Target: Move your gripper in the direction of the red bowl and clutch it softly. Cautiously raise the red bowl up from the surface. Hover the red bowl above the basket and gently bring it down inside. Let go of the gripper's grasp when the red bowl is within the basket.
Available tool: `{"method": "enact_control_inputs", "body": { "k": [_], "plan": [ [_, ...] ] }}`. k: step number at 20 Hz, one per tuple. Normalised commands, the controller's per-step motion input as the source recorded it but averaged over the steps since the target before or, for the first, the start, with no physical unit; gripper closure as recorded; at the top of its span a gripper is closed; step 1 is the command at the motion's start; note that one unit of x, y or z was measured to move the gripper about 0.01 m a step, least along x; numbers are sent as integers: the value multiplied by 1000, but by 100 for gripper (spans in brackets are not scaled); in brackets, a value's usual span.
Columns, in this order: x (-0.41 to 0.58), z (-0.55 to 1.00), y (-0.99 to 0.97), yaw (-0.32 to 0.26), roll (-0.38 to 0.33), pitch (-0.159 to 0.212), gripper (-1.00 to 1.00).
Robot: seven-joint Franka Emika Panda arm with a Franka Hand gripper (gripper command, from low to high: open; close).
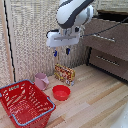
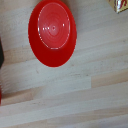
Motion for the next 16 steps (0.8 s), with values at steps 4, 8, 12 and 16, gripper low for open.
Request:
{"method": "enact_control_inputs", "body": {
  "k": [4, 8, 12, 16],
  "plan": [
    [-619, -294, -16, -24, 0, -1, -100],
    [-650, -243, -21, -8, 0, 4, -100],
    [-496, -284, -2, -7, 0, 0, -100],
    [-173, -439, 0, 0, -1, -4, -100]
  ]
}}
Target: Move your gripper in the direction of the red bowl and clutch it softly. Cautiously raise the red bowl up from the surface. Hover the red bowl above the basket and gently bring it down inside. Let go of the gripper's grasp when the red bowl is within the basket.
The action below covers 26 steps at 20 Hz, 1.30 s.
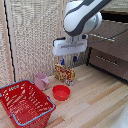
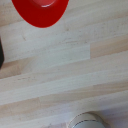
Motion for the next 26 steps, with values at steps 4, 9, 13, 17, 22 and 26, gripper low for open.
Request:
{"method": "enact_control_inputs", "body": {
  "k": [4, 9, 13, 17, 22, 26],
  "plan": [
    [-2, -585, 9, 0, -12, -35, -100],
    [14, -664, 0, 0, 0, 0, -100],
    [0, -654, 0, 0, 0, 0, -100],
    [7, -556, 0, 0, 0, -8, -100],
    [46, -406, 0, 0, -4, -12, -100],
    [39, -141, 53, 0, -21, 0, 100]
  ]
}}
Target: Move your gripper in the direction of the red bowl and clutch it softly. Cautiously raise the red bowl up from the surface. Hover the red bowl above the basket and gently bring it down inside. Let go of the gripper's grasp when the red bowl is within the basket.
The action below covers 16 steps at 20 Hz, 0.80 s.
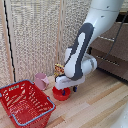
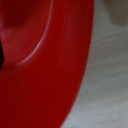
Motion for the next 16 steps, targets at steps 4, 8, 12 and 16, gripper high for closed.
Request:
{"method": "enact_control_inputs", "body": {
  "k": [4, 8, 12, 16],
  "plan": [
    [0, -26, 14, 0, -1, 5, 100],
    [0, -109, 36, 0, -7, 3, 100],
    [16, -64, 144, 0, -32, 0, 100],
    [137, 0, 108, 17, -13, -6, 100]
  ]
}}
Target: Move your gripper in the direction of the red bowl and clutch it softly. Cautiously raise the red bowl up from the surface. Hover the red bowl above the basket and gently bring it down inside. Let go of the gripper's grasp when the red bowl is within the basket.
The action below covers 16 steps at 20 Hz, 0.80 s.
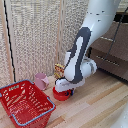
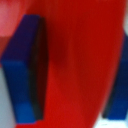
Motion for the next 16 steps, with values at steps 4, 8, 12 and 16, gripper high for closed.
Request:
{"method": "enact_control_inputs", "body": {
  "k": [4, 8, 12, 16],
  "plan": [
    [98, 5, 168, 71, 0, 2, 100],
    [189, 174, 203, 109, 0, 38, 100],
    [364, 696, 30, 95, 59, 111, 100],
    [396, 836, 1, 99, 63, 123, 100]
  ]
}}
